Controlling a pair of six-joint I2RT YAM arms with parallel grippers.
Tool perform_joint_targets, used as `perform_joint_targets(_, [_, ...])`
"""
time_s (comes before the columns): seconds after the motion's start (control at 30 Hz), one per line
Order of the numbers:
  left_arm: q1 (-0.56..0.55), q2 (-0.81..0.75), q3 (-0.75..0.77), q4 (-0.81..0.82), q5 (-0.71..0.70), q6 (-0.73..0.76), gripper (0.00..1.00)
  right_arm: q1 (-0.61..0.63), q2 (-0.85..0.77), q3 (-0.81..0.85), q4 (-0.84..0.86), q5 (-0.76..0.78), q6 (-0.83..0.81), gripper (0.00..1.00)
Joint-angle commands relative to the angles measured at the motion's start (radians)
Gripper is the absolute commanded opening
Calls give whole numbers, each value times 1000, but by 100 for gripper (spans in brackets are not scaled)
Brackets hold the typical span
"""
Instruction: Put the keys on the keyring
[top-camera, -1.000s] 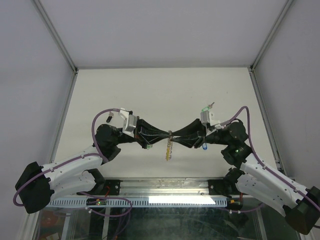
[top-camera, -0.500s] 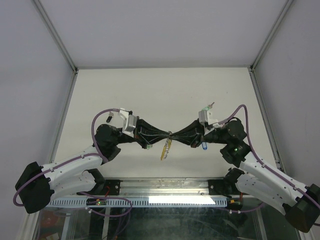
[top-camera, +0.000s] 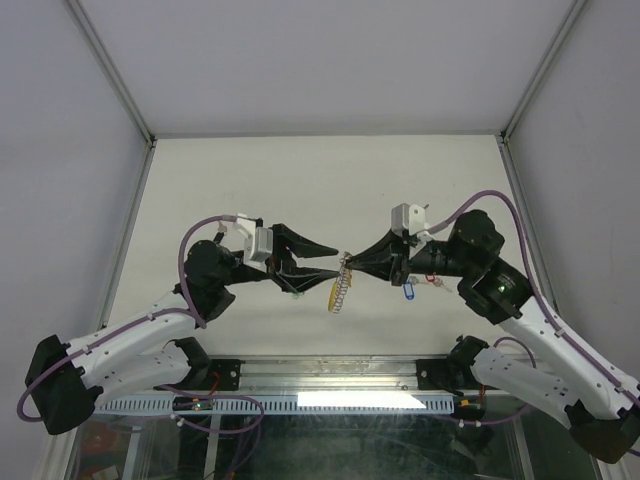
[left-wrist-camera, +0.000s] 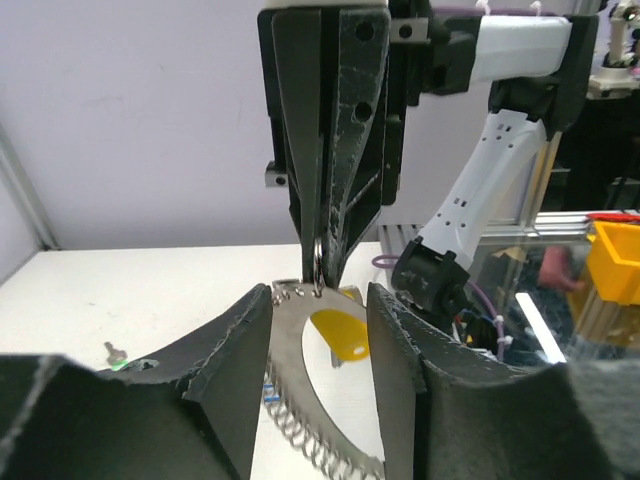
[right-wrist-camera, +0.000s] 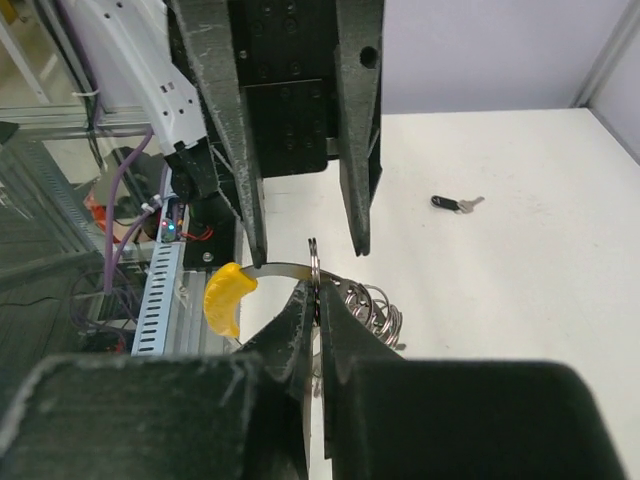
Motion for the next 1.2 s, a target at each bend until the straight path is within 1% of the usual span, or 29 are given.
perform_joint_targets(0.0, [-10, -44, 104, -235, -54, 168, 43, 20, 43, 194, -353, 134, -140, 0])
perform_joint_targets(0.17, [-11, -34, 174, -432, -84, 290, 43, 90, 122, 318, -589, 279, -197, 0])
perform_joint_targets(0.37, [-10, -5, 230, -583, -37, 395, 41, 174, 194, 438, -726, 390, -224, 0])
perform_joint_targets(0.53, [-10, 19, 261, -647, 25, 452, 39, 218, 245, 504, -788, 432, -236, 0])
perform_joint_targets(0.77, [-10, 43, 297, -682, 129, 473, 38, 278, 309, 557, -845, 509, -245, 0])
perform_joint_targets(0.9, [-10, 34, 296, -687, 140, 475, 38, 305, 326, 569, -864, 553, -242, 0])
perform_joint_targets(1.17, [-10, 32, 295, -705, 129, 480, 38, 347, 338, 589, -845, 581, -225, 0])
